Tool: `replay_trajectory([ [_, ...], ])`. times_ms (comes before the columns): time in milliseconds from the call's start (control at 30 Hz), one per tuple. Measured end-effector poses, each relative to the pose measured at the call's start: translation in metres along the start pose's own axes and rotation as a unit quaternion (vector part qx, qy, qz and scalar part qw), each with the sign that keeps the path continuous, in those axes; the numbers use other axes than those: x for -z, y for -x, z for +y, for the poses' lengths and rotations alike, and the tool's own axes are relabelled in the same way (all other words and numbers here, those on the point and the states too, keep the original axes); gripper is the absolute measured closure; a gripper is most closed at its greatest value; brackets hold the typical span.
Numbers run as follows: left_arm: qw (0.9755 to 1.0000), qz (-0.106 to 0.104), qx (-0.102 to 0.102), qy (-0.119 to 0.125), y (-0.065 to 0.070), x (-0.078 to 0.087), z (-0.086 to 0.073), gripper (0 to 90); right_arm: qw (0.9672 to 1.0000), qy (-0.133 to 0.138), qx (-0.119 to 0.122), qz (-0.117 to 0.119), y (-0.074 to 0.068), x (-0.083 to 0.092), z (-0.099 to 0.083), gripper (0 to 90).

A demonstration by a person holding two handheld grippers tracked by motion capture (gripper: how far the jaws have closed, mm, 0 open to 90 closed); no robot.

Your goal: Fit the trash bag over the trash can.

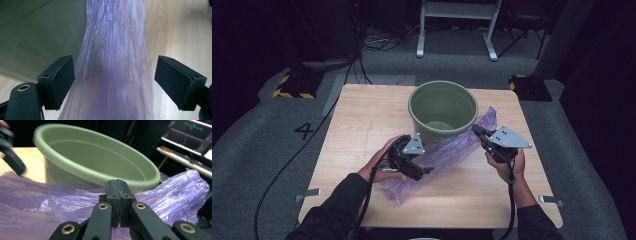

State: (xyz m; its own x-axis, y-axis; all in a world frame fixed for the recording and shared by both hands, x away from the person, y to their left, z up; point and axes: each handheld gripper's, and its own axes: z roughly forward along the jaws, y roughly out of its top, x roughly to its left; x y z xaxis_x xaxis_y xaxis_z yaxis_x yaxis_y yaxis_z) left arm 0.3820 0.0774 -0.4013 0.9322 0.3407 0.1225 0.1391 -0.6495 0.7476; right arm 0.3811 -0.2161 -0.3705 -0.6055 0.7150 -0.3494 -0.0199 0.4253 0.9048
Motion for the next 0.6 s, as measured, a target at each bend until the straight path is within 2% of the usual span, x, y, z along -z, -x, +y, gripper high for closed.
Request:
replay_trajectory([
  [100,1.0,-0.005,0.0,-0.001,0.0,-0.005,0.002,15.9,0.9998,0.015,0.009,0.013,-0.004,0.0,0.009,89.7],
  [133,0.9999,-0.012,0.001,0.001,-0.001,-0.008,0.003,15.9,0.9997,0.017,0.015,0.014,-0.006,-0.001,0.012,89.7],
  [200,1.0,-0.009,0.0,-0.002,0.0,-0.011,0.004,16.6,0.9992,0.026,0.019,0.022,-0.008,-0.001,0.018,89.7],
  [233,1.0,-0.009,0.0,-0.002,0.0,-0.011,0.004,20.1,0.999,0.031,0.022,0.026,-0.01,0.0,0.021,89.7],
  [267,0.9999,-0.005,-0.01,-0.006,0.0,-0.014,0.005,24.1,0.9987,0.035,0.026,0.027,-0.012,0.0,0.024,89.7],
  [367,0.9999,-0.001,-0.01,-0.011,-0.001,-0.016,0.005,36.5,0.9978,0.046,0.032,0.034,-0.015,0.001,0.031,89.7],
  [467,0.9996,0.001,-0.011,-0.024,-0.004,-0.02,0.004,49.5,0.9959,0.059,0.052,0.045,-0.02,0.003,0.042,89.7],
  [533,0.9996,0.0,-0.008,-0.027,-0.004,-0.02,0.004,51.4,0.9951,0.065,0.051,0.053,-0.021,0.003,0.048,89.8],
  [600,0.9996,-0.003,-0.012,-0.025,-0.005,-0.021,0.002,60.7,0.9947,0.068,0.051,0.057,-0.021,0.002,0.05,89.8],
])
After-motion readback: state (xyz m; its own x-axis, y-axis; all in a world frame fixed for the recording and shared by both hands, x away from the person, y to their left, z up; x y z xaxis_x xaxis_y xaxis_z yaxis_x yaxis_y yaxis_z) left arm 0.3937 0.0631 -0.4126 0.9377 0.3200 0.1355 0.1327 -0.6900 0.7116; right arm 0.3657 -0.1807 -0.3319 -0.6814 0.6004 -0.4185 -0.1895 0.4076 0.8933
